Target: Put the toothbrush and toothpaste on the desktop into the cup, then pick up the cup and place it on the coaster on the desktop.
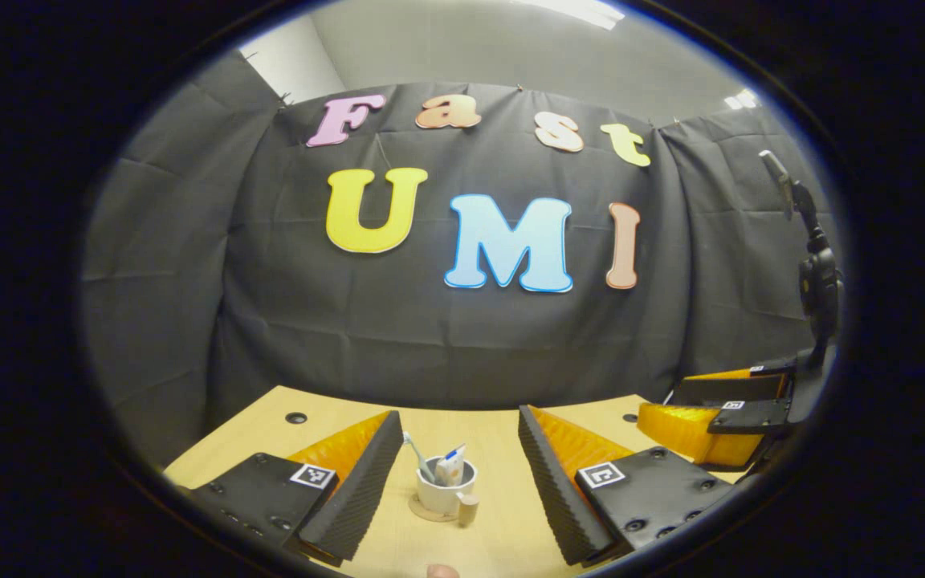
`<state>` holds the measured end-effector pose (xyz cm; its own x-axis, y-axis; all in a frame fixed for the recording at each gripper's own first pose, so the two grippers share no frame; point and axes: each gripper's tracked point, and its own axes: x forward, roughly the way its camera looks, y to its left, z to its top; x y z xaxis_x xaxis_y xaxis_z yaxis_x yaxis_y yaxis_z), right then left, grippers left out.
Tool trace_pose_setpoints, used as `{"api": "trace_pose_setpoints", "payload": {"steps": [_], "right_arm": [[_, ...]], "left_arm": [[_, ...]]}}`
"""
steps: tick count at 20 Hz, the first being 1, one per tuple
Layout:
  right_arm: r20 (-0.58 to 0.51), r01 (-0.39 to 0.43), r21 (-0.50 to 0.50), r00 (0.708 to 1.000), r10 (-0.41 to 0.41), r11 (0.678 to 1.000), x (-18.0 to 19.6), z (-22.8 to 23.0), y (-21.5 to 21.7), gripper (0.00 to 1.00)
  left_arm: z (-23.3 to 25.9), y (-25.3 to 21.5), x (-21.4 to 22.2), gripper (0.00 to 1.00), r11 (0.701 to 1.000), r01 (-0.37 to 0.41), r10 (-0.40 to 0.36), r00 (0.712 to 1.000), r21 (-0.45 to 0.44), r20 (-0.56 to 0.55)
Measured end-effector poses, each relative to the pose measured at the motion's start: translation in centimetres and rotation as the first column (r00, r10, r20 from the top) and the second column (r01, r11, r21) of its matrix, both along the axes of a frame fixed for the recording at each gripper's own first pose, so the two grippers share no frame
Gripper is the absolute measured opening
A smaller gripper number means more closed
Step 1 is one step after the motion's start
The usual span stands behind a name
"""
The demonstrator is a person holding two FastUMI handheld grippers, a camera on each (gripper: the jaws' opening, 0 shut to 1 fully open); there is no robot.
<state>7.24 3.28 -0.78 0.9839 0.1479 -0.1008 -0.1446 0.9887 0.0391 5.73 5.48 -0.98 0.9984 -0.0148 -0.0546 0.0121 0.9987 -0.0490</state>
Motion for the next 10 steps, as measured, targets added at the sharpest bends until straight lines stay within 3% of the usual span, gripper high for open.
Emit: {"api": "trace_pose_setpoints", "payload": {"steps": [4, 7, 8, 10], "right_arm": [[0.138, 0.036, -0.081, 0.99, -0.025, 0.996, -0.6, 2.9, -0.6, 0.9], [0.157, -0.004, -0.109, 0.987, 0.022, 0.994, -1.4, 3.1, -0.1, 0.89], [0.159, -0.015, -0.11, 0.987, 0.033, 0.994, -1.4, 3.2, -0.3, 0.89], [0.174, -0.025, -0.113, 0.984, 0.045, 0.993, -1.4, 3.5, -0.2, 0.89]], "left_arm": [[1.0, -0.7, -1.0, 0.94, 1.0, -0.019, 0.02, 0.999, -0.013, 0.029], [1.5, -1.1, -1.5, 0.94, 0.997, -0.044, 0.047, 0.998, -0.057, 0.051], [1.6, -1.1, -1.7, 0.89, 0.996, -0.055, 0.059, 0.997, -0.068, 0.058], [1.6, -1.2, -2.2, 0.94, 0.994, -0.075, 0.081, 0.995, -0.085, 0.064]]}}
